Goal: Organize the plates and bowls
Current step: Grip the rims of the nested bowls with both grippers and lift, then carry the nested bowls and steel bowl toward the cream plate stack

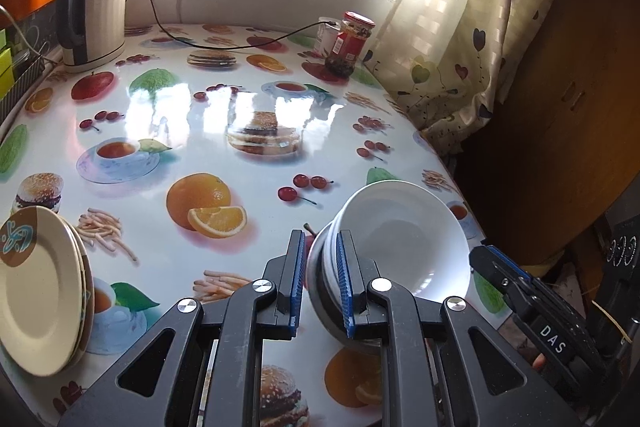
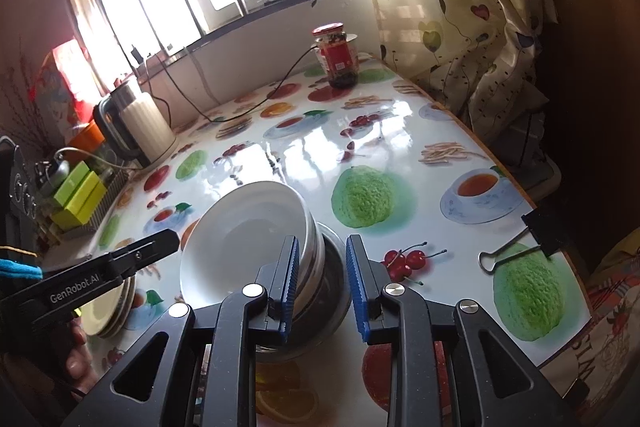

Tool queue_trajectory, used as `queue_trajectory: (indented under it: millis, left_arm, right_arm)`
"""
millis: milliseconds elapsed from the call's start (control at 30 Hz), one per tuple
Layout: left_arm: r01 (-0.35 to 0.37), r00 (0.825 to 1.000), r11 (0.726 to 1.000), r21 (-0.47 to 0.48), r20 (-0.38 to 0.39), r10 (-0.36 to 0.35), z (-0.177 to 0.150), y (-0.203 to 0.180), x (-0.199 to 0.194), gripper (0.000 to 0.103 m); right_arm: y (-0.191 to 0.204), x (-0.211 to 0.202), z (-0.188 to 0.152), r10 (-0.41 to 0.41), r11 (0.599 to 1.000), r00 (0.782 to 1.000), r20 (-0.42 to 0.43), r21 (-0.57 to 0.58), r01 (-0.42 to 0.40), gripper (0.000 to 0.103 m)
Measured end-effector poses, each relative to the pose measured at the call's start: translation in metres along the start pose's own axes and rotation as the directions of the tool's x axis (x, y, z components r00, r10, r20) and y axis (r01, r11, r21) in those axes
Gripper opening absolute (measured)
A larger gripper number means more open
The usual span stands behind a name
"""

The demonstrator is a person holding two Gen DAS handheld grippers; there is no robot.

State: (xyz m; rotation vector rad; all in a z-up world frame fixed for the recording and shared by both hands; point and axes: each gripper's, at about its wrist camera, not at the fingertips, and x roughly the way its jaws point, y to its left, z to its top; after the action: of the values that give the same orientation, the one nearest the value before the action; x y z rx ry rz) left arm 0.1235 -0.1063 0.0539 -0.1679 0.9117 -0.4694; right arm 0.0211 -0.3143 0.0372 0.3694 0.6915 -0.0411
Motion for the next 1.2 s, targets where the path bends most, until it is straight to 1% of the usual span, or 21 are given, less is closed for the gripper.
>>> queue_trajectory:
  millis: [200,267,333,367,433,533,600,667,767,867,1200]
  left_arm:
    - [-0.010,1.000,0.999,-0.034,0.004,0.010,-0.005,0.019,-0.003,0.017]
    - [0.002,1.000,0.999,-0.050,0.002,-0.002,-0.007,0.025,-0.001,0.017]
    - [0.019,1.000,0.998,-0.053,-0.008,-0.020,-0.009,0.029,0.002,0.017]
    - [0.026,1.000,0.997,-0.067,-0.013,-0.027,-0.011,0.032,0.004,0.017]
    - [0.050,0.998,0.994,-0.096,-0.033,-0.053,-0.014,0.037,0.009,0.017]
    - [0.054,0.997,0.993,-0.105,-0.048,-0.059,-0.016,0.039,0.016,0.017]
    - [0.086,0.994,0.989,-0.118,-0.053,-0.093,-0.018,0.040,0.020,0.017]
    - [0.112,0.991,0.985,-0.132,-0.060,-0.121,-0.018,0.042,0.024,0.017]
    - [0.118,0.989,0.980,-0.161,-0.067,-0.130,-0.021,0.046,0.030,0.017]
    - [0.125,0.988,0.980,-0.153,-0.074,-0.137,-0.023,0.044,0.035,0.017]
    - [0.181,0.974,0.969,-0.170,-0.105,-0.201,-0.025,0.042,0.046,0.017]
  right_arm:
    - [-0.009,-0.006,-0.004,-0.005,1.000,1.000,0.017,0.017,0.005,0.026]
    - [-0.013,-0.005,-0.006,-0.008,1.000,1.000,0.017,0.029,0.007,0.032]
    - [-0.019,-0.003,-0.010,-0.005,0.999,1.000,0.012,0.043,0.005,0.036]
    - [-0.021,-0.002,-0.011,-0.007,0.999,1.000,0.008,0.051,0.007,0.036]
    - [-0.027,0.003,-0.015,-0.005,0.998,1.000,-0.004,0.065,0.005,0.036]
    - [-0.036,0.011,-0.020,0.003,0.996,1.000,-0.024,0.090,0.000,0.036]
    - [-0.040,0.016,-0.023,0.005,0.995,0.999,-0.037,0.096,-0.002,0.036]
    - [-0.042,0.021,-0.025,0.015,0.995,0.999,-0.048,0.097,-0.011,0.036]
    - [-0.047,0.027,-0.027,0.050,0.992,0.997,-0.053,0.123,-0.043,0.036]
    - [-0.050,0.032,-0.030,0.080,0.987,0.995,-0.058,0.143,-0.071,0.036]
    - [-0.049,0.043,-0.031,0.141,0.981,0.987,-0.078,0.146,-0.129,0.036]
